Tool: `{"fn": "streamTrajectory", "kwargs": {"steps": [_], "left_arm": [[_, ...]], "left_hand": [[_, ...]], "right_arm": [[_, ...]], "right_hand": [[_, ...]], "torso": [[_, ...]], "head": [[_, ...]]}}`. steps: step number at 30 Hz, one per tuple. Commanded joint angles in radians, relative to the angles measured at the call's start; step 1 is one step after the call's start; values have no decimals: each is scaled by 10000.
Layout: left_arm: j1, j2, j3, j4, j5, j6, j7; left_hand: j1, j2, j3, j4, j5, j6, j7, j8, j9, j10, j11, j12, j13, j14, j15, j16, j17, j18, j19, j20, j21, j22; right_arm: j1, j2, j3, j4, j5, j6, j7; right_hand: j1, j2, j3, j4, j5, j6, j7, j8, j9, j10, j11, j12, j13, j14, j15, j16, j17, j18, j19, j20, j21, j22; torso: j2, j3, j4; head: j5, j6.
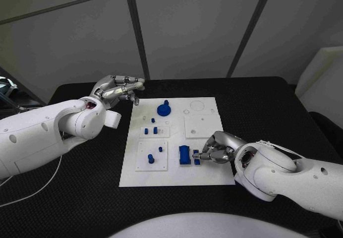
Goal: Assemble the parts on the task board
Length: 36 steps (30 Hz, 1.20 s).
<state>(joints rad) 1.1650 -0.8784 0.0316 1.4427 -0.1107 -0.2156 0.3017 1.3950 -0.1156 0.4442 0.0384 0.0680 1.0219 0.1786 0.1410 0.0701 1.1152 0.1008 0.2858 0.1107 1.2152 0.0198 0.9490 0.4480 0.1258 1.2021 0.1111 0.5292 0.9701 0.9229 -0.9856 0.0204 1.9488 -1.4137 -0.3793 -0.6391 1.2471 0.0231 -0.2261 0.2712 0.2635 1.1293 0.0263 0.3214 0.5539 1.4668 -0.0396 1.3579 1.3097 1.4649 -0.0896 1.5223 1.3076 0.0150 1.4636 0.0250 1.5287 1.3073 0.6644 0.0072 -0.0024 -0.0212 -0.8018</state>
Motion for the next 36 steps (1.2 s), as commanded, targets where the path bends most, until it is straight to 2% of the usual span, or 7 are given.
{"fn": "streamTrajectory", "kwargs": {"steps": [1,9,13,21,27,31,36], "left_arm": [[15,4,8,21,32,99,31],[15,-4,8,17,32,95,28],[15,3,8,17,32,103,22],[15,-8,8,25,32,99,21],[15,-5,8,27,32,105,20],[15,-15,8,31,32,102,20],[15,-14,8,27,32,103,17]], "left_hand": [[-59,31,-51,2,-3,-83,-2,33,-5,-86,-10,32,13,-71,-26,57,-10,566,12,34,-31,-16],[-60,41,-51,7,-2,-90,-1,40,-6,-96,-9,42,13,-77,-24,61,-20,565,12,35,-37,-21],[-60,41,-51,7,-2,-90,-1,40,-6,-96,-9,42,13,-77,-24,61,-20,565,12,35,-37,-21],[-60,41,-51,7,-2,-90,-1,40,-6,-96,-9,42,13,-77,-24,61,-20,565,12,35,-37,-21],[-60,41,-51,7,-2,-90,-1,40,-6,-96,-9,42,13,-77,-24,61,-20,565,12,35,-37,-21],[-60,41,-51,7,-2,-90,-1,40,-6,-96,-9,42,13,-77,-24,61,-20,565,12,35,-37,-21],[-58,46,-49,7,-1,-94,-1,45,-6,-102,-8,50,13,-80,-24,64,-26,565,13,35,-40,-24]], "right_arm": [[10,-103,1,81,-86,497,438],[7,-223,-1,145,-75,722,553],[7,-182,-2,103,-9,691,562],[6,-16,-2,-94,52,696,537],[5,128,-1,-383,194,476,450],[6,168,-1,-530,299,552,438],[6,211,-1,-593,371,483,567]], "right_hand": [[315,-38,-4,-142,-51,-51,56,-70,20,230,25,-83,1232,875,-38,-15,1733,-29,759,-21,-11,2350],[525,-82,-35,-212,-44,-64,63,-85,37,216,33,-110,1224,875,-30,-14,1738,-24,748,-14,-27,2341],[470,41,-59,-93,-17,-41,68,-85,49,242,38,-51,1265,883,-26,5,1771,-30,761,-10,-10,2354],[511,143,-52,-43,27,-28,53,-85,61,253,28,-33,1279,883,-30,5,1771,-31,766,-10,-4,2358],[565,405,-16,72,43,-19,48,-92,80,272,22,5,1310,887,-39,14,1787,-35,777,-16,10,2369],[640,400,-23,45,0,-22,39,-92,90,270,16,-1,1308,886,-42,12,1784,-34,775,-19,7,2368],[809,385,-46,-15,-180,-30,35,-93,111,266,10,-13,1307,884,-48,7,1777,-32,770,-24,0,2364]], "torso": [[-2,-9,4],[10,1,-2],[11,7,6],[12,-2,4],[3,4,3],[3,1,13],[10,3,-7]], "head": [[-36,5],[-43,-6],[-45,-3],[-41,-28],[-20,-31],[-13,-38],[-17,-42]]}}
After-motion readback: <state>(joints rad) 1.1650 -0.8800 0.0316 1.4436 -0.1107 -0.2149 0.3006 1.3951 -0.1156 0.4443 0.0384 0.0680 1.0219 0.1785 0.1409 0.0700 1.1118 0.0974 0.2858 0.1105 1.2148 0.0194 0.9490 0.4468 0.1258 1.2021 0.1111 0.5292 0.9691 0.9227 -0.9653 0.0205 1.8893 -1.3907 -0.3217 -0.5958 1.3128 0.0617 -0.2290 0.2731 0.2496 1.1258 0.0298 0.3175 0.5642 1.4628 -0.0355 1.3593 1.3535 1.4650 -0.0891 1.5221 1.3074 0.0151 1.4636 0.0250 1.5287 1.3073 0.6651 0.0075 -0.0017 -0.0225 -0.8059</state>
